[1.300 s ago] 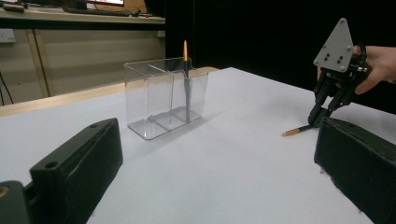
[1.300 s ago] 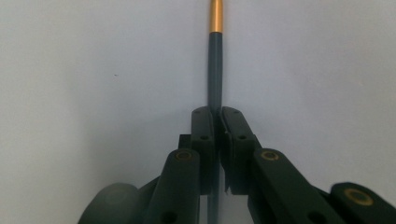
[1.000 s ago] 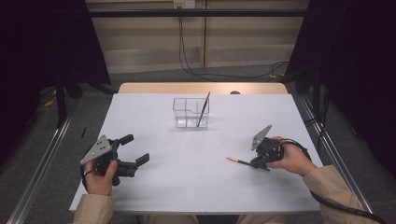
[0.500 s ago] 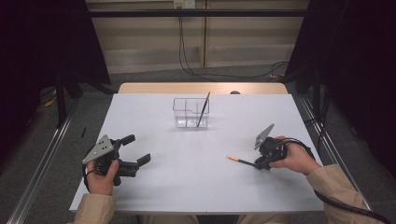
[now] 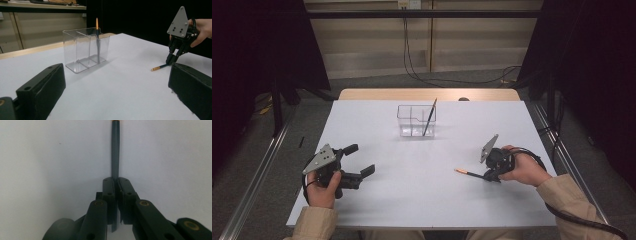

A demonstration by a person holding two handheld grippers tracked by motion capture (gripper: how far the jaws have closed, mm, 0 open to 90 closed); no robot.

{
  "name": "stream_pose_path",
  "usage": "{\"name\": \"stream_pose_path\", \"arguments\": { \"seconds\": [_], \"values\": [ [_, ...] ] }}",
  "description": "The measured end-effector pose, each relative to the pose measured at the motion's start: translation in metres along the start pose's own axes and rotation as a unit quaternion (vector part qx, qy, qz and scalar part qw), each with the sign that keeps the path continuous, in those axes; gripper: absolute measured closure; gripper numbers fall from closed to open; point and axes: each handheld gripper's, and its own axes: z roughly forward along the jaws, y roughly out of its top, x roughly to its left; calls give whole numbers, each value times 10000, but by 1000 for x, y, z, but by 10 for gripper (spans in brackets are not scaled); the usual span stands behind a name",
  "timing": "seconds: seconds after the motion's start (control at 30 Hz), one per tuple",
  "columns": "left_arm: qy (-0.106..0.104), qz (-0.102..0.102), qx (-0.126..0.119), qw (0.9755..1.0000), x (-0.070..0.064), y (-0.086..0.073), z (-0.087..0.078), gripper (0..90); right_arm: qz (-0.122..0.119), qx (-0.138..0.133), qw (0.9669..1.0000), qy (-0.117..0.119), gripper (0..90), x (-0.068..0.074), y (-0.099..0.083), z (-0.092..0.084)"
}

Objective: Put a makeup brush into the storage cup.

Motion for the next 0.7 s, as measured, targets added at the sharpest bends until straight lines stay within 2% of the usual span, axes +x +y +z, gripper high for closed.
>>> {"name": "stream_pose_path", "arguments": {
  "seconds": [0.03, 0.3, 0.43, 0.53, 0.7],
  "values": [
    [-5, -3, 0, 10000, 0, 0, 0, 9, 61, 37, 10000, -17, 848, 2, 1, 0],
    [-4, 7, 21, 10000, 0, 1, 1, 10, -2, 39, 10000, -56, 850, 2, 1, -1],
    [-28, -8, 65, 10000, -1, 1, 3, 9, 58, -31, 10000, 9, 849, 1, -1, -1],
    [-46, -9, 82, 10000, -1, 2, 4, 9, 101, 41, 9999, 19, 849, 0, -1, -2],
    [-70, 6, 95, 9999, -2, 2, 5, 9, 63, -2, 10000, 8, 849, 0, -4, -4]
  ]
}}
